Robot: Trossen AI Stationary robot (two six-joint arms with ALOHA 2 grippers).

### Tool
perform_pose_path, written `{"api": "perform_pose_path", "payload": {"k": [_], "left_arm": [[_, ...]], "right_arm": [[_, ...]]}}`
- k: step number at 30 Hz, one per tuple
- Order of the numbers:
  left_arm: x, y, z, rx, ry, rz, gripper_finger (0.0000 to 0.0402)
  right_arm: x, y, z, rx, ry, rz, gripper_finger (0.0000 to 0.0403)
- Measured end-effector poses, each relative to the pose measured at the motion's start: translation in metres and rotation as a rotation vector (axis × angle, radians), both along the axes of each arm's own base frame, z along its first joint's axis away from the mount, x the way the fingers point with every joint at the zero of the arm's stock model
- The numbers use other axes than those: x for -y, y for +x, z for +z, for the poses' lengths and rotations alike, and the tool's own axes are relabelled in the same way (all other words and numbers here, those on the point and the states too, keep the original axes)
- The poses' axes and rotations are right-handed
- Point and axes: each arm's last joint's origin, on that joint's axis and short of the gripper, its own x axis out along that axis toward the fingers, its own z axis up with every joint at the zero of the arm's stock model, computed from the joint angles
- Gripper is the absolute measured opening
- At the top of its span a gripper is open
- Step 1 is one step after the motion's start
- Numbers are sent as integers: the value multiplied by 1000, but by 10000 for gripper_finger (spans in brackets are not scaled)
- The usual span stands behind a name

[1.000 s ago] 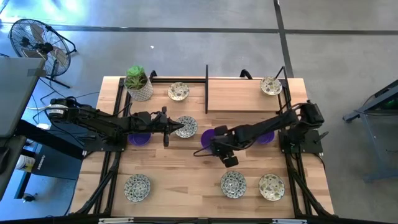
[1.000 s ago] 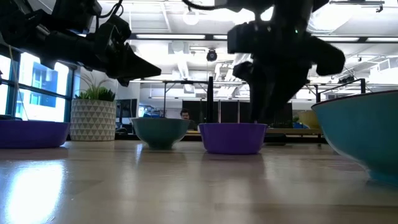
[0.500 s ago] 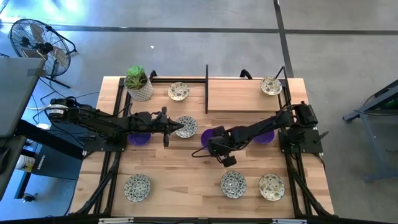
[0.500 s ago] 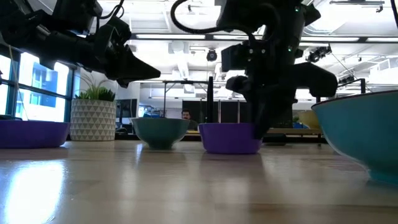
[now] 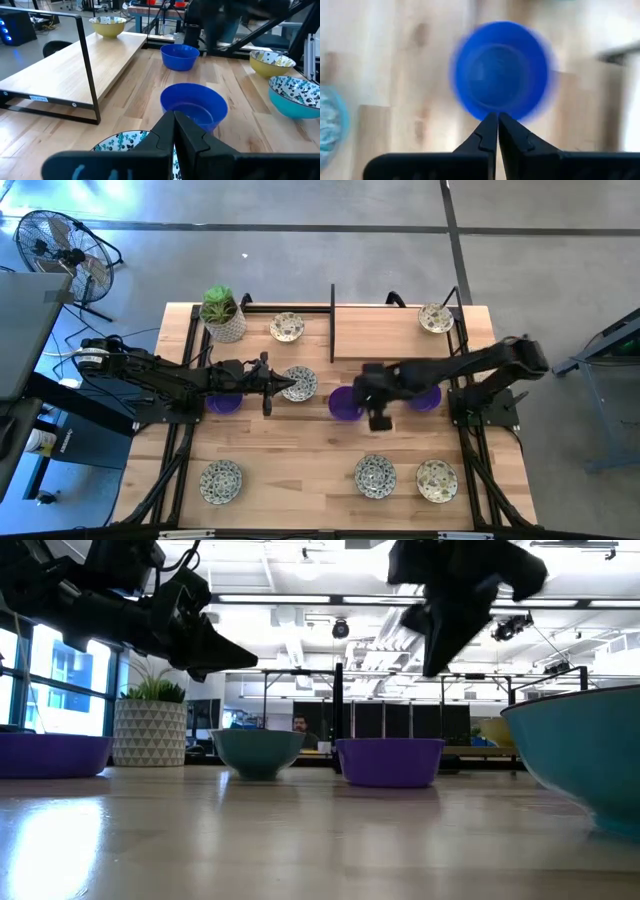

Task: Pick & Place Mini bowls
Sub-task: Put the bottom blue bowl on top of the shelf

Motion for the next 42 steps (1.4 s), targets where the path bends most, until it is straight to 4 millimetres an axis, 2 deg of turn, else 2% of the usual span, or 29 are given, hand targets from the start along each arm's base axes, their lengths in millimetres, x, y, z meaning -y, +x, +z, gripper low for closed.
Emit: {"api": "perform_pose_path", "payload": {"k": [3, 6, 10, 16, 21, 27, 34, 39, 42], "left_arm": [[0, 0, 0, 0, 0, 0, 1], [0, 0, 0, 0, 0, 0, 1], [0, 0, 0, 3, 0, 0, 1], [0, 0, 1, 6, -6, 1, 1], [1, 0, 0, 0, -13, -30, 1], [1, 0, 0, -4, -16, -45, 1], [1, 0, -1, -7, -16, -45, 1], [1, 0, -1, -7, -16, -45, 1], [1, 0, -1, -7, -16, -44, 1]], "right_arm": [[15, -11, 15, 30, 7, -68, 1], [20, -12, 17, 49, 37, -97, 8], [22, -1, 0, 2, 64, -230, 39], [42, 16, -35, -88, 136, -515, 104], [60, 23, -47, -78, 161, -624, 132], [67, 32, -50, 16, 241, -639, 128], [66, 21, -83, 37, 313, -675, 125], [65, 18, -96, 75, 366, -674, 122], [64, 14, -102, 77, 363, -682, 105]]}}
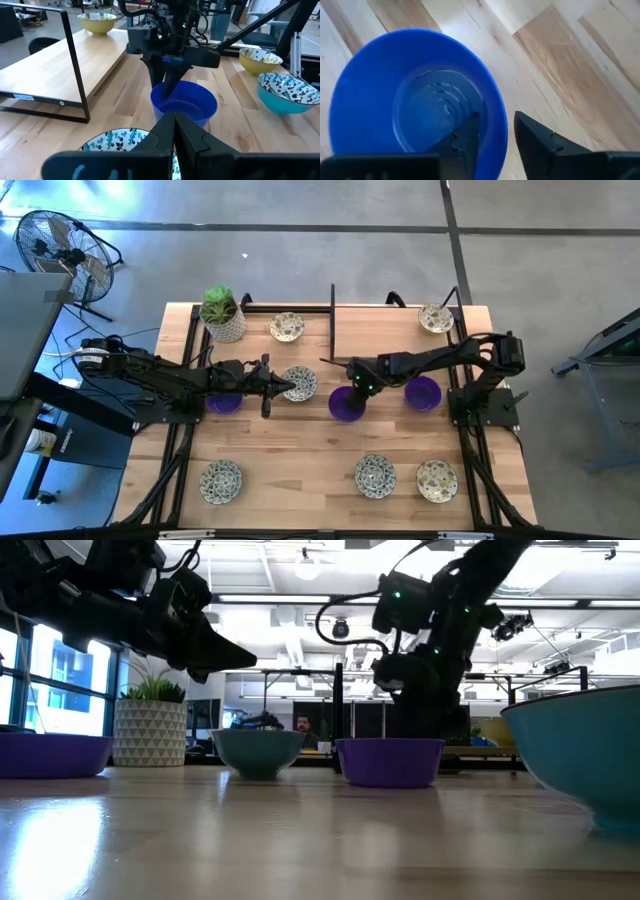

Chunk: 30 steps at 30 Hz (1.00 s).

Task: Pick & Place Mini bowls
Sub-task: Put the bottom blue bowl on top of the shelf

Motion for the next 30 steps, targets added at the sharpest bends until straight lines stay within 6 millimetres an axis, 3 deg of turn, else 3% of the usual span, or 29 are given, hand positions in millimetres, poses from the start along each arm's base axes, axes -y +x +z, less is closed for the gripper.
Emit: {"api": "perform_pose_path", "payload": {"k": [7, 15, 20, 25, 30], "left_arm": [[0, 0, 0, 0, -1, 0, 1], [0, 0, 0, 0, -9, 2, 1], [0, 0, 0, -1, -11, -5, 1], [0, 0, 0, -1, -11, -7, 1], [0, 0, 0, -1, -11, -7, 1]], "right_arm": [[-1, -4, -6, 0, 1, 1, 11], [-2, 2, 11, 29, 30, 62, 5], [6, -9, 41, 23, -4, 62, 6], [32, -35, 72, -1, -78, 7, 4], [79, -65, 87, -137, -206, -74, 2]]}}
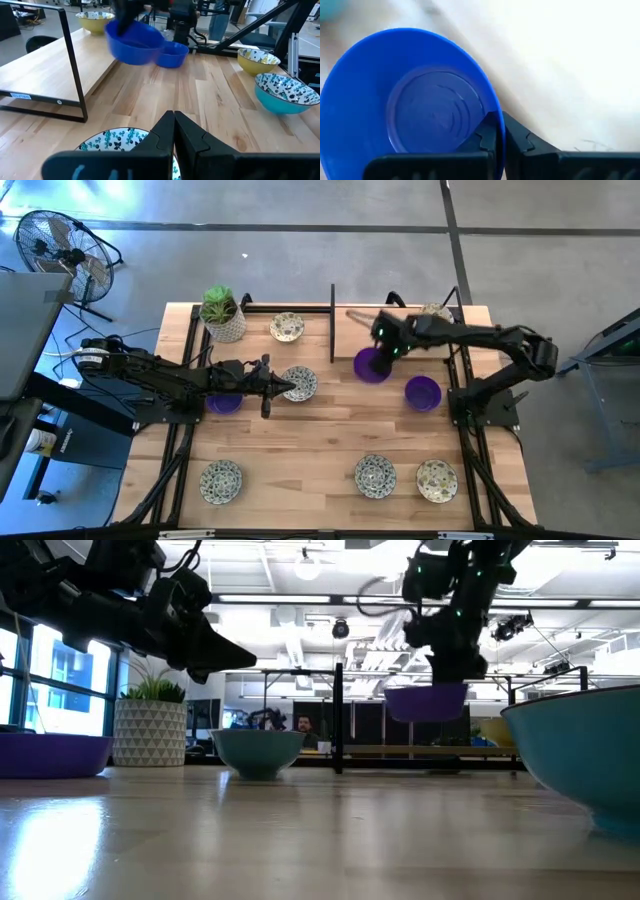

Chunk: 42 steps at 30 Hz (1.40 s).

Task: Pick & Place Mini bowls
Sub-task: Put the bottom blue bowl on top of the shelf

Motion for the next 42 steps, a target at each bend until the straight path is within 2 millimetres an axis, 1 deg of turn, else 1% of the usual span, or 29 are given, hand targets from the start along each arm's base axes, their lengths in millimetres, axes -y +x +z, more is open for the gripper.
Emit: {"api": "perform_pose_path", "payload": {"k": [4, 7, 11, 15, 19, 24, 27, 35, 42], "left_arm": [[0, 0, 0, 1, 0, 0, 1], [0, 0, 1, 6, 0, -1, 1], [0, 0, 1, 10, 0, -1, 1], [0, 0, 1, 10, 0, 0, 1], [0, 0, 1, 13, 0, 0, 1], [0, 0, 2, 15, 1, 1, 1], [0, 0, 1, 11, 0, 0, 1], [0, 0, 1, 10, 0, 1, 1], [0, 0, 1, 10, 0, 1, 1]], "right_arm": [[38, -16, 2, -80, -79, -10, 4], [62, -27, 4, -126, -125, 30, 5], [88, -40, 6, -153, -203, 106, 2], [105, -52, 8, -160, -264, 179, 2], [117, -56, 8, -124, -309, 215, 2], [125, -55, -11, -179, -260, 259, 2], [129, -54, -16, -210, -267, 279, 2], [140, -62, -15, -203, -305, 255, 3], [145, -61, -14, -185, -341, 241, 17]]}}
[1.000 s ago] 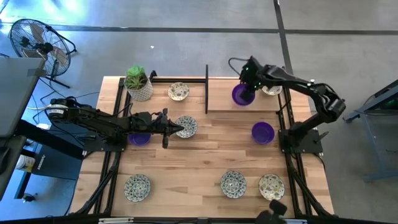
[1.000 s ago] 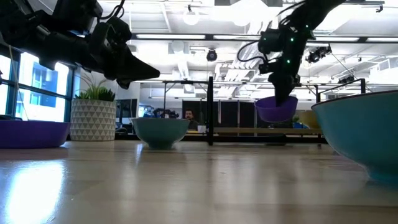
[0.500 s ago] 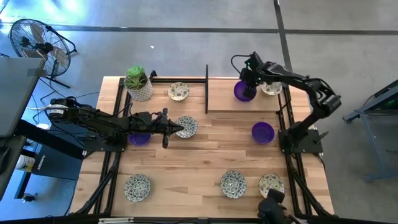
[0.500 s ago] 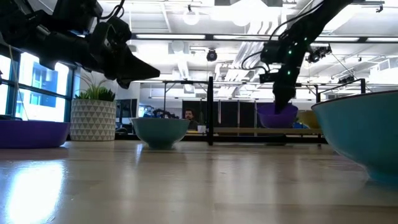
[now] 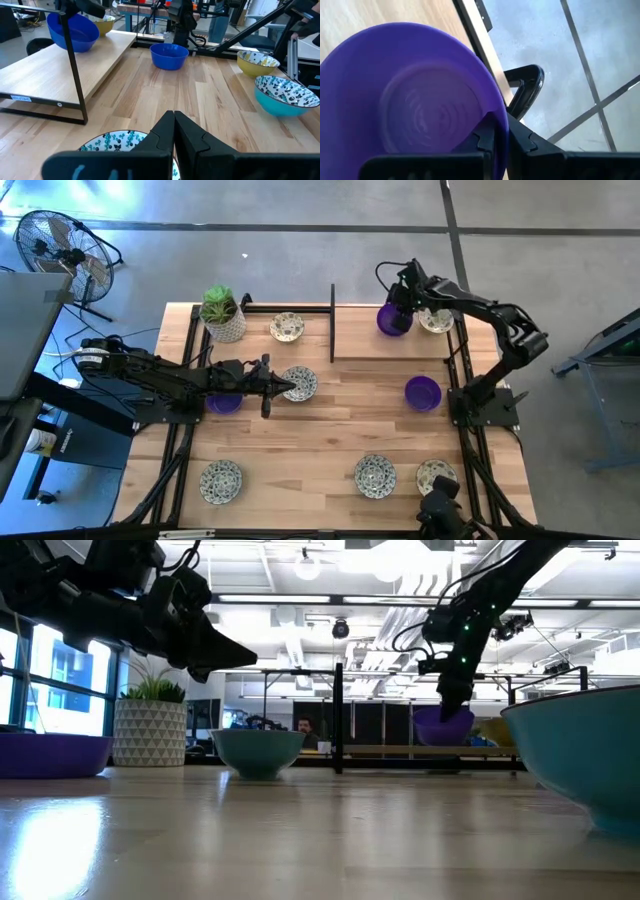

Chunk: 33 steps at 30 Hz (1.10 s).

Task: Pick & Place Mini bowls
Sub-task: Put the bottom blue bowl on top of the shelf

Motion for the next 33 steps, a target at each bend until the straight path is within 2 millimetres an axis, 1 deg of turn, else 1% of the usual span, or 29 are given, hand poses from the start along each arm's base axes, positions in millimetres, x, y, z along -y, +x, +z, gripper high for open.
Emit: {"api": "perform_pose_path", "payload": {"k": [7, 12, 21, 25, 28, 31, 33], "left_arm": [[0, 0, 0, 1, -7, -4, 1], [0, 0, 0, 2, -9, -12, 1], [1, 0, 0, 2, -10, -15, 1], [1, 0, 0, 1, -10, -15, 1], [1, 0, 0, 1, -10, -15, 1], [0, 0, 0, 1, -10, -14, 1], [1, 0, 0, 1, -10, -15, 1]], "right_arm": [[6, 1, -14, -27, 32, -12, 30], [6, 1, -15, -37, 30, -17, 36], [5, -1, -16, -85, 31, -53, 95], [5, -1, -16, -80, 31, -61, 111], [2, 0, -12, -71, 18, -62, 114], [-5, 2, 2, -30, -18, -85, 109], [-13, 2, 12, 22, -12, -79, 97]]}}
